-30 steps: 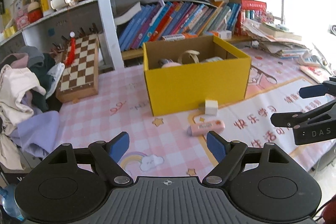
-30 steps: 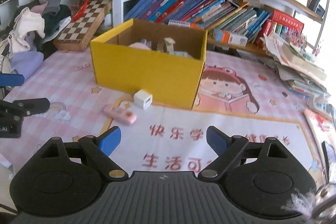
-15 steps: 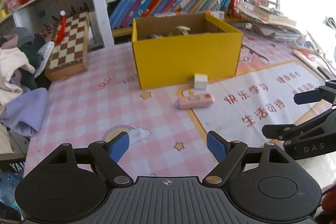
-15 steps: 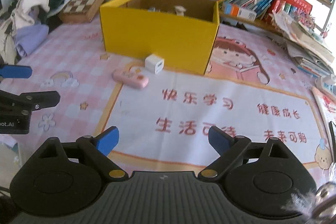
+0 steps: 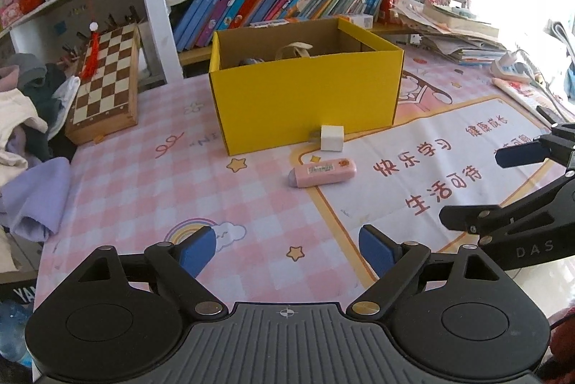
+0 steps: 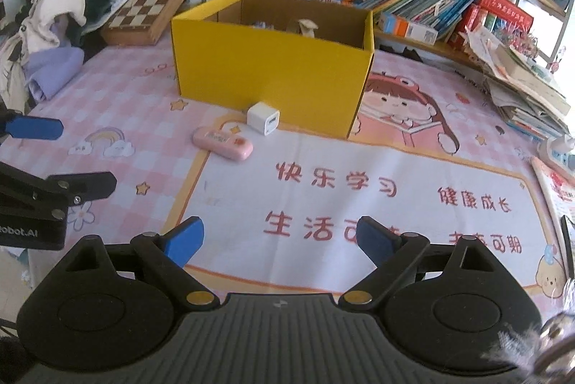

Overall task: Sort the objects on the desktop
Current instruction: 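Withdraw both tools from the box toward the pink eraser and white charger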

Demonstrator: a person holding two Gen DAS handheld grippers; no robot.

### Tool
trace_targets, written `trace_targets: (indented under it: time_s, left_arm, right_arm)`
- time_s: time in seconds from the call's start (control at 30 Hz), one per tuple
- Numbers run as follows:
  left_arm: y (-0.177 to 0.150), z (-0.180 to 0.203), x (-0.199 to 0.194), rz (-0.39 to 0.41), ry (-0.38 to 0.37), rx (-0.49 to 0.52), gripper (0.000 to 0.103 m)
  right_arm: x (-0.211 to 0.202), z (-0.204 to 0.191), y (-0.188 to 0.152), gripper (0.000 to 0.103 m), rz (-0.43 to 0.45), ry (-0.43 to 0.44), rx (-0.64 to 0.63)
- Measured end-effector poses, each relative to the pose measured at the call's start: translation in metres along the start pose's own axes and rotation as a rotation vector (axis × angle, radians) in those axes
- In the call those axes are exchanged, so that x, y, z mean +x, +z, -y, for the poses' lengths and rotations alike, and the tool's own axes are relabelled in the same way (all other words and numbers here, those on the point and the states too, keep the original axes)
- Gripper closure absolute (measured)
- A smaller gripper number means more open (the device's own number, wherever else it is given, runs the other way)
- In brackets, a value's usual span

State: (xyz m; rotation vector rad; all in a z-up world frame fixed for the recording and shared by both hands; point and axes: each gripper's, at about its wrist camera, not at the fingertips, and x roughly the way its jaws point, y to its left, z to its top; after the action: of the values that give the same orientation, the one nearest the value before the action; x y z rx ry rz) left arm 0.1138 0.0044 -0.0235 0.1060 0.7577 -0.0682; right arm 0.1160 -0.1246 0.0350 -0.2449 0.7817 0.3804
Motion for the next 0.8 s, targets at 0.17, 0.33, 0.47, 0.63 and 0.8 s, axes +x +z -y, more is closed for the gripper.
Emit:
trace_targets:
  time_s: [0.17, 0.33, 0.47, 0.63, 0.8]
  left_arm:
    - [0.002, 0.004, 0.004, 0.003, 0.000, 0.013, 0.014]
    - [0.005, 0.004, 0.010, -0.002, 0.009, 0.013, 0.014]
    - [0.009, 0.004, 0.016, -0.010, 0.012, 0.009, 0.014]
    - [0.013, 0.006, 0.023, 0.007, 0.003, 0.010, 0.016]
    - [0.019, 0.010, 0.033, 0.007, -0.012, 0.017, 0.039]
  right_arm:
    - [0.005, 0.003, 0.002, 0.016, -0.007, -0.001, 0.002]
    - [0.012, 0.008, 0.005, 0.029, -0.019, 0.009, 0.010]
    - [0.017, 0.011, 0.009, 0.032, -0.019, 0.012, 0.010]
    - [0.023, 0.016, 0.015, 0.032, -0.013, 0.018, 0.006]
    - [0.030, 0.024, 0.022, 0.032, -0.009, 0.032, 0.002]
